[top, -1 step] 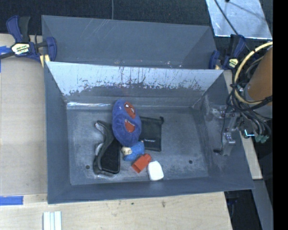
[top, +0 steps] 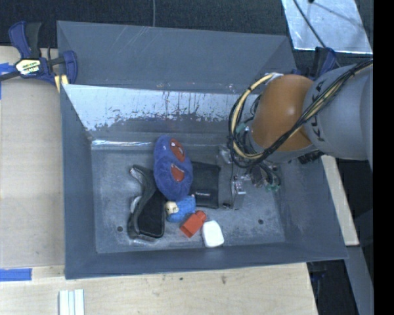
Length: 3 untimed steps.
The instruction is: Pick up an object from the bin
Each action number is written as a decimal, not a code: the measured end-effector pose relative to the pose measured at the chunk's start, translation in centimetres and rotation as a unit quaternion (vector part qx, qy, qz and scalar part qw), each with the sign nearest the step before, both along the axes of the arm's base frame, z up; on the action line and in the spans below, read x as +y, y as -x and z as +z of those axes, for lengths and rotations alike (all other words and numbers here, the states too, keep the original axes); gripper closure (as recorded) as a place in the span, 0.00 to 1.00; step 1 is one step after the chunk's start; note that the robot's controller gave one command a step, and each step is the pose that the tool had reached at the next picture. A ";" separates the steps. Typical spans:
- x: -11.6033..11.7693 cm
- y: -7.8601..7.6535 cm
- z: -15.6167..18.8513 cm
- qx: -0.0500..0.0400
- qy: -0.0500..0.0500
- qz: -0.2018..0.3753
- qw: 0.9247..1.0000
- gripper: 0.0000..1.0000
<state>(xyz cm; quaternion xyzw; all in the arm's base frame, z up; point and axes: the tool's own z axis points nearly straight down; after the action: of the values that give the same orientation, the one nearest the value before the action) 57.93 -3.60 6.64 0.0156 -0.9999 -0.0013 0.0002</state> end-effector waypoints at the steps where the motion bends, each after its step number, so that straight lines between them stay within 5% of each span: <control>1: 5.5 -0.1 3.5 -0.003 0.000 -0.118 0.993 0.00; 2: 3.8 0.5 6.6 -0.004 0.001 -0.145 0.989 0.00; 3: 5.0 -0.7 0.0 0.001 0.001 -0.166 0.986 0.00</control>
Offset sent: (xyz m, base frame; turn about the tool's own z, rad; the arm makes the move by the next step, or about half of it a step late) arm -0.0004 0.0534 0.0336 0.2401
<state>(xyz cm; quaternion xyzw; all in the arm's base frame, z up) 58.68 1.42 6.66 -0.1504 -0.9886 0.0001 0.0006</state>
